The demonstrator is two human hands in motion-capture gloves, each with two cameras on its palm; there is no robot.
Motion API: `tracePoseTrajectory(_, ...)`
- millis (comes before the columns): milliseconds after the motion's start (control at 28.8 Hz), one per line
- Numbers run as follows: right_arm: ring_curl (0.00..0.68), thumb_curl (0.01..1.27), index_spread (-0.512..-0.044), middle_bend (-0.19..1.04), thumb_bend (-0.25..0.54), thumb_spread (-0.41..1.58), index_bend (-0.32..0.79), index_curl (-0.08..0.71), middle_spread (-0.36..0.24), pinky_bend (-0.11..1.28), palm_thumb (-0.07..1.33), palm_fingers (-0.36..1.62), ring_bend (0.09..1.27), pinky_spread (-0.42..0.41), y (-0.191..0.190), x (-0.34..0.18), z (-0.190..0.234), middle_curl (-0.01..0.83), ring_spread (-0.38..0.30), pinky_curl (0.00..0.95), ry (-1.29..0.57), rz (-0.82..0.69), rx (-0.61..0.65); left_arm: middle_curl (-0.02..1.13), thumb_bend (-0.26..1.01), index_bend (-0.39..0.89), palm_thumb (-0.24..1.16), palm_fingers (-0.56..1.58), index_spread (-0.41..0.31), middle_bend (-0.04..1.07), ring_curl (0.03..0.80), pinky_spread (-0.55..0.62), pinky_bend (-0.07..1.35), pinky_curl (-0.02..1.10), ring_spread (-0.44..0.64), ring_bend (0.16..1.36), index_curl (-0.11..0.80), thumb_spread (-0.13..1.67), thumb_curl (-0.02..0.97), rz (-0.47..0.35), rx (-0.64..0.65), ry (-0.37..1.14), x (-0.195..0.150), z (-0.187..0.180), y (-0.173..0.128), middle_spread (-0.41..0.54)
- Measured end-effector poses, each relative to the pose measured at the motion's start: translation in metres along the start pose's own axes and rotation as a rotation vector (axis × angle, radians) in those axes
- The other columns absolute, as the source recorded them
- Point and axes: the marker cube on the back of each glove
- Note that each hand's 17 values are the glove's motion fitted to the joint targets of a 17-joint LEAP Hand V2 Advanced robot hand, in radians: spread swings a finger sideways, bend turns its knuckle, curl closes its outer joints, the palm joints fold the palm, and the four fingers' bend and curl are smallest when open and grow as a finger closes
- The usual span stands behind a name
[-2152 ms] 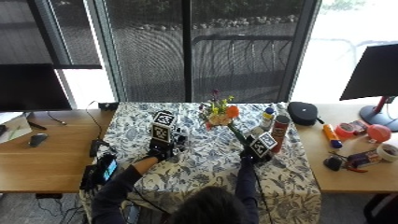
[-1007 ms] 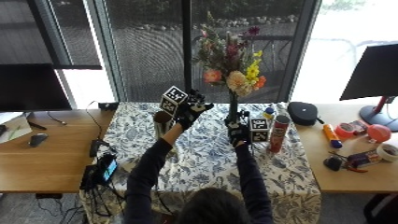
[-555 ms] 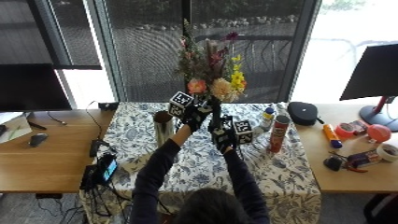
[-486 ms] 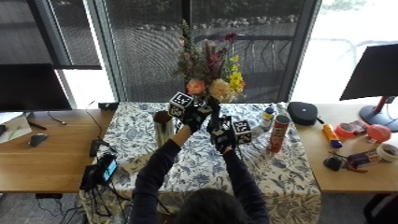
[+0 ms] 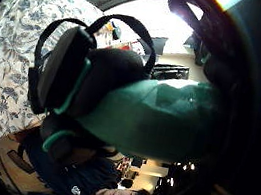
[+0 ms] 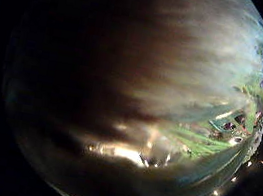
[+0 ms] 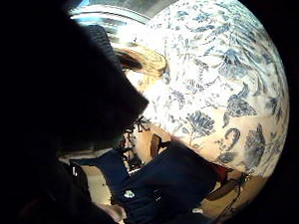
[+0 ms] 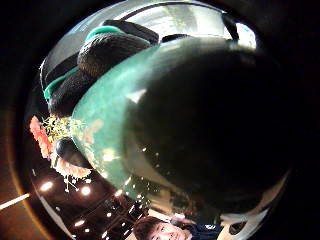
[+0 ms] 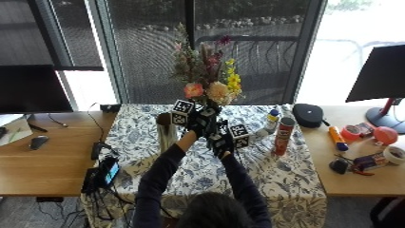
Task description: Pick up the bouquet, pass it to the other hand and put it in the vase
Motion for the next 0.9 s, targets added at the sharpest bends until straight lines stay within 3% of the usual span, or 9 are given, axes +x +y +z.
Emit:
tracePoseTrajectory(174, 0.502, 0.36, -0.256, 0.48, 0.005, 1.18, 0.25, 0.596, -0.231, 0.15, 1.18, 1.10, 0.58, -0.034, -0.010, 0.011, 0.000, 0.639, -0.275, 0.296, -0.004, -0.019, -0.006, 0.46, 0.01, 0.23, 0.83, 1.02, -0.126, 0.37, 0.316, -0.12, 0.30, 0.33, -0.17, 0.58, 0.385, 0.94, 0.474, 0.000, 0.042, 0.010, -0.010, -0.002, -0.010, -0.124)
tracePoseTrajectory(417, 0.503, 0.36, -0.263, 0.47, -0.005, 1.18, 0.24, 0.604, -0.231, 0.15, 1.18, 1.10, 0.57, -0.035, -0.002, 0.007, 0.006, 0.644, -0.275, 0.296, 0.003, 0.003, -0.014, 0.51, 0.00, 0.25, 0.88, 1.12, -0.184, 0.43, 0.364, -0.18, 0.21, 0.35, -0.23, 0.59, 0.436, 0.95, 0.502, -0.050, 0.074, -0.002, -0.037, -0.014, -0.037, -0.179)
tracePoseTrajectory(729, 0.498, 0.35, -0.268, 0.46, -0.008, 1.18, 0.23, 0.612, -0.229, 0.14, 1.18, 1.09, 0.55, -0.028, -0.015, 0.020, 0.010, 0.646, -0.279, 0.294, 0.001, -0.008, -0.019, 0.56, -0.01, 0.24, 0.89, 1.08, -0.207, 0.47, 0.408, -0.17, 0.14, 0.36, -0.26, 0.60, 0.487, 1.04, 0.502, -0.076, 0.060, -0.056, -0.011, -0.008, -0.014, -0.217)
tracePoseTrajectory(903, 0.494, 0.36, -0.273, 0.45, -0.005, 1.17, 0.20, 0.607, -0.235, 0.14, 1.19, 1.06, 0.54, -0.024, -0.010, 0.014, 0.012, 0.640, -0.281, 0.286, 0.004, -0.006, -0.033, 0.58, -0.01, 0.23, 0.89, 1.10, -0.222, 0.47, 0.431, -0.18, 0.17, 0.37, -0.27, 0.63, 0.509, 1.12, 0.483, -0.047, 0.109, -0.076, -0.008, -0.018, -0.024, -0.235)
